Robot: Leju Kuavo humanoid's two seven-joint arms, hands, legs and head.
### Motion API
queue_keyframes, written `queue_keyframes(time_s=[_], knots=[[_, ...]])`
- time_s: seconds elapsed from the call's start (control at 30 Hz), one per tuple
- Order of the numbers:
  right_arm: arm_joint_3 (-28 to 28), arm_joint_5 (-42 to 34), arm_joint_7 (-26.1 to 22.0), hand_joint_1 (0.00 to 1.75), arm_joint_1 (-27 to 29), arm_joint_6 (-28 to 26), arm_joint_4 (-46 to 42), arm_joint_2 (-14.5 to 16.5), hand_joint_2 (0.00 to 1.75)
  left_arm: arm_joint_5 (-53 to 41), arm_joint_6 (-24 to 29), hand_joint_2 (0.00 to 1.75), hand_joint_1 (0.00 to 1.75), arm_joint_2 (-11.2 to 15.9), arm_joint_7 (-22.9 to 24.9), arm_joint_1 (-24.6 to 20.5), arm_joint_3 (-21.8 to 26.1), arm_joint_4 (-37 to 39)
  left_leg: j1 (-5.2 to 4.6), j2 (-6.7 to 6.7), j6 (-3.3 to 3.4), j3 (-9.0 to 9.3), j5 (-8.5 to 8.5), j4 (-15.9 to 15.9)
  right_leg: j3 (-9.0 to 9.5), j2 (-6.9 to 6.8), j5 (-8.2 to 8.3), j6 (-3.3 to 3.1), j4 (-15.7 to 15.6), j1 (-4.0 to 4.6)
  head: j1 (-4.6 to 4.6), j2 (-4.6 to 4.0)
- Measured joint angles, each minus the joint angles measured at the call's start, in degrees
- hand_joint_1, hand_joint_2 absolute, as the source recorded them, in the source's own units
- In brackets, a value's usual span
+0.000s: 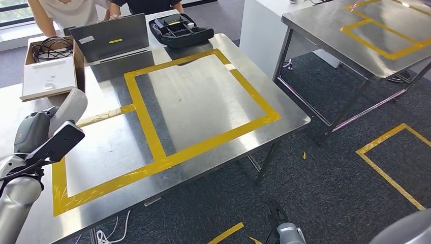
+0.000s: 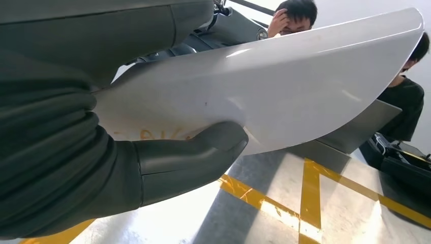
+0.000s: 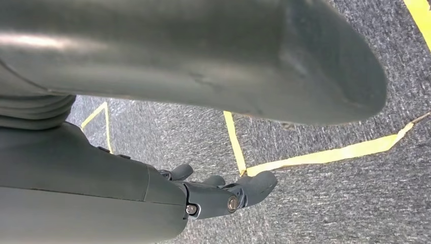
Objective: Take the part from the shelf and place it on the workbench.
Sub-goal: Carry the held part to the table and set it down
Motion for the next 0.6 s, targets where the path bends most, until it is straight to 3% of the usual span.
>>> queue_keyframes(time_s=[0.37,0.6], knots=[[0.0,0.2,-0.1,0.0,0.0,0.4,0.0,-0.1,0.0,-10.2,2.4,1.75,1.75,-5.9,2.3,0.2,-6.3,2.2,-0.02,-0.04,-0.01,0.01,0.0,0.0,0.05,-0.05,-0.11,-0.04,0.0,0.07,0.0,0.0],[0.0,0.3,0.8,0.0,0.1,0.5,0.0,-0.1,0.0,-18.2,1.4,1.75,1.75,-7.0,6.1,2.4,-13.0,4.3,-0.02,-0.03,0.0,0.03,-0.01,0.0,0.05,-0.02,-0.11,-0.04,0.0,0.07,0.0,0.0]])
